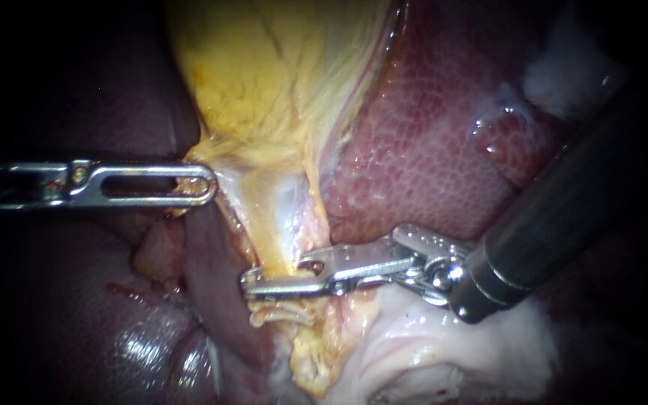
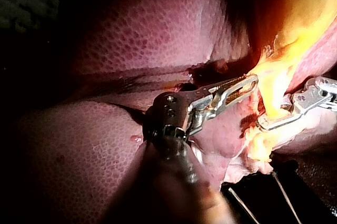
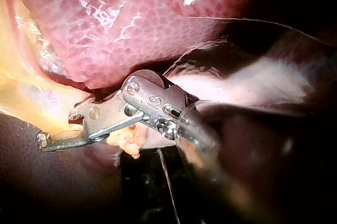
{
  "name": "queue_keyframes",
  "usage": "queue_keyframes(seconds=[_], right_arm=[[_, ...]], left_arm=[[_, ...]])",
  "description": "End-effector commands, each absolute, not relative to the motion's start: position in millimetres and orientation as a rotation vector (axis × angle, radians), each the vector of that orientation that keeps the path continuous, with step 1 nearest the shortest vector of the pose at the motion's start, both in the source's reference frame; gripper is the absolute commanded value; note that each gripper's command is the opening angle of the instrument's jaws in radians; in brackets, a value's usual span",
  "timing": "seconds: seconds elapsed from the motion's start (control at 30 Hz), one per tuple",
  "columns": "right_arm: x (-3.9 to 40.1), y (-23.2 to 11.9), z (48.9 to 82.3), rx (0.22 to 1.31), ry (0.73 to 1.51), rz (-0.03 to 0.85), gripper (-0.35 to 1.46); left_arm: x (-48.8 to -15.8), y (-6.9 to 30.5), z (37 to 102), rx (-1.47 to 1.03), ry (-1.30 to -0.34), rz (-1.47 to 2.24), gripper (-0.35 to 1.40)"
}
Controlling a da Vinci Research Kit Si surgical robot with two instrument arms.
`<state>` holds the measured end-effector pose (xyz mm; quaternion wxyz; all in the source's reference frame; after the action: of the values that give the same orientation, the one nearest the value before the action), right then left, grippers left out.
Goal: Going back third clip left tube
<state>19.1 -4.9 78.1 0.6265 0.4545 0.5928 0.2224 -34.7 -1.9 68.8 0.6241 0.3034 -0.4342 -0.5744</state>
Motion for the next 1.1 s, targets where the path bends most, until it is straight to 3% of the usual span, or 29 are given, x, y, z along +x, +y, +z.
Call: queue_keyframes(seconds=[0.03, 0.3, 0.37, 0.43, 0.83, 1.1], right_arm=[[19.0, -4.8, 78.1, 1.041, 1.359, 0.51, -0.35], [19.1, -4.9, 78.0, 1.042, 1.359, 0.509, -0.34], [19.5, -4.9, 77.9, 1.033, 1.359, 0.518, 0.08], [20.1, -4.8, 77.9, 0.947, 1.377, 0.531, 0.57], [18.3, -2.7, 79.6, 0.821, 1.409, 0.517, 0.6], [15.6, -1.6, 79.5, 0.803, 1.396, 0.525, 0.6]], left_arm=[[-34.7, -1.9, 68.8, 0.697, -0.997, -1.319, -0.35], [-34.7, -1.9, 68.8, 0.697, -0.997, -1.319, -0.35], [-34.7, -1.9, 68.8, 0.697, -0.997, -1.319, -0.35], [-34.7, -1.9, 68.8, 0.697, -0.997, -1.319, -0.35], [-34.6, -2.0, 68.7, 0.696, -0.997, -1.319, -0.35], [-34.6, -2.0, 68.7, 0.697, -0.997, -1.319, -0.35]])
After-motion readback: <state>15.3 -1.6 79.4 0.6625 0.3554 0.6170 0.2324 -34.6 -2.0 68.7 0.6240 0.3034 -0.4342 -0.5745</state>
